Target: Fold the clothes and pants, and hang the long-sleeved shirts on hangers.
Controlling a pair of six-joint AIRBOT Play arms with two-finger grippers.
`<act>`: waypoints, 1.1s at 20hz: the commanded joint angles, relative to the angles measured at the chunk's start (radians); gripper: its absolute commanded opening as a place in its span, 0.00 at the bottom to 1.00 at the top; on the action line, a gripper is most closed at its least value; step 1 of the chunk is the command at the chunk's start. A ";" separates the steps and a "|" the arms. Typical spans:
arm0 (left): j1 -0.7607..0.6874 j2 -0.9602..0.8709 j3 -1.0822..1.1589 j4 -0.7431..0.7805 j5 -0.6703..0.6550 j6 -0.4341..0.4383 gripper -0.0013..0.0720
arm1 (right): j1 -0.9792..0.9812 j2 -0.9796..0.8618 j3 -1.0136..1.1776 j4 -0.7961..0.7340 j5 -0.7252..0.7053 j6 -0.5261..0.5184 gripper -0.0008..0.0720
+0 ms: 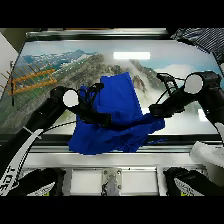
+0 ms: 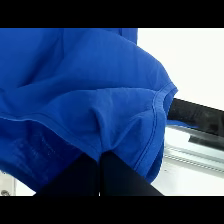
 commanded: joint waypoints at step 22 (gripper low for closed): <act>0.969 -0.051 0.196 0.381 0.185 0.140 1.00 | 0.001 -0.002 0.001 0.000 -0.003 0.000 0.03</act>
